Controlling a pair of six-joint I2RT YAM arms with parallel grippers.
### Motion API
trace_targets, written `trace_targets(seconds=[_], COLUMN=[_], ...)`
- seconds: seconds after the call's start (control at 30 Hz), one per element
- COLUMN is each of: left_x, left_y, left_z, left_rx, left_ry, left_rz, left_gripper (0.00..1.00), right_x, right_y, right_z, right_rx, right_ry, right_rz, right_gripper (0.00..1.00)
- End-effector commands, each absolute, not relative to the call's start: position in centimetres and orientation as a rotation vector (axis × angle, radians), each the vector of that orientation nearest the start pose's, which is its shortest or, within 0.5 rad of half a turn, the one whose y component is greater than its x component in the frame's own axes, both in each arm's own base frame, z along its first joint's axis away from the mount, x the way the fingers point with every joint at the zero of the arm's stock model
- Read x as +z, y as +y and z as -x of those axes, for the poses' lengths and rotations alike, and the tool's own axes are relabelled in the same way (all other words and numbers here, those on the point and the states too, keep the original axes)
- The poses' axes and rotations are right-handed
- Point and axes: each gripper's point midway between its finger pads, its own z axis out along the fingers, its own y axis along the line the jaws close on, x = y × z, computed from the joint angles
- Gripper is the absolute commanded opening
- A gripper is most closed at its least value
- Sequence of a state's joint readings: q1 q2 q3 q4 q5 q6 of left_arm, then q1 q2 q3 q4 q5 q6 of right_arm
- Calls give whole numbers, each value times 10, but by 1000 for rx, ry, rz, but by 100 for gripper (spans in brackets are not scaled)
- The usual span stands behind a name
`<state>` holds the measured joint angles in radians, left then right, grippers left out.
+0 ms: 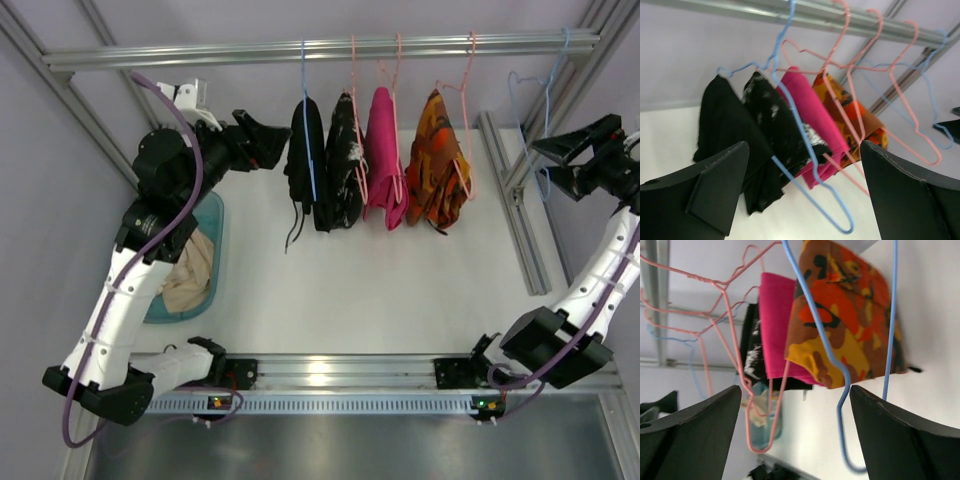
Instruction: Remove the trousers from the hanger
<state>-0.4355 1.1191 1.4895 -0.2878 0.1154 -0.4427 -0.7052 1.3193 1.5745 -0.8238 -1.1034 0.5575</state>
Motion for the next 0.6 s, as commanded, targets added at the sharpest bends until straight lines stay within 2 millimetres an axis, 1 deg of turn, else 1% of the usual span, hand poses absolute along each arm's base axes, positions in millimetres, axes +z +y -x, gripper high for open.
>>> trace_targets(seconds=[0.0,0.07,0.1,0.17,0.2,0.23,0.27,0.3,0.33,0.37,0.4,0.43,0.47,0.5,0.53,0.57], left_x=[464,457,449,443,431,428,420,417,401,395,396,377,372,365,361,358], left_y=[-159,-150,-142,-131,-123,-118,-112,-105,-95,-90,-81,-76,-66,-61,-55,-53], left_z=[-301,-297,-295,-289,-288,-285,-283,-283,-281,-280,-279,-277,-277,-276,-271,-268], left_rx=[-680,-639,-584,-514,-450,-413,-371,-312,-242,-200,-125,-77,-14,14,43,49], left_ry=[1609,1636,1665,1677,1714,1723,1750,1760,1826,1855,1865,1952,1980,2011,2024,2027], left_rz=[-98,-102,-134,-152,-188,-203,-212,-238,-242,-264,-302,-331,-315,-310,-289,-292], left_gripper=[99,98,99,99,99,98,99,99,99,99,99,99,99,99,99,99], right_x=[377,379,383,386,394,398,401,407,414,417,417,421,425,423,418,415], right_y=[-65,-75,-77,-81,-83,-86,-88,-81,-68,-56,-36,-16,-3,5,11,43], right_z=[-285,-278,-275,-268,-265,-262,-258,-252,-247,-242,-227,-217,-211,-207,-204,-198], right_rx=[717,594,544,458,412,363,296,283,306,331,343,394,381,368,333,433], right_ry=[1939,1930,1929,1943,1933,1931,1932,1933,1919,1915,1933,1913,1891,1895,1916,1912], right_rz=[-558,-551,-500,-437,-402,-382,-295,-236,-144,-71,85,185,263,306,359,471], right_gripper=[92,99,100,99,99,99,99,99,100,99,99,99,99,99,100,99])
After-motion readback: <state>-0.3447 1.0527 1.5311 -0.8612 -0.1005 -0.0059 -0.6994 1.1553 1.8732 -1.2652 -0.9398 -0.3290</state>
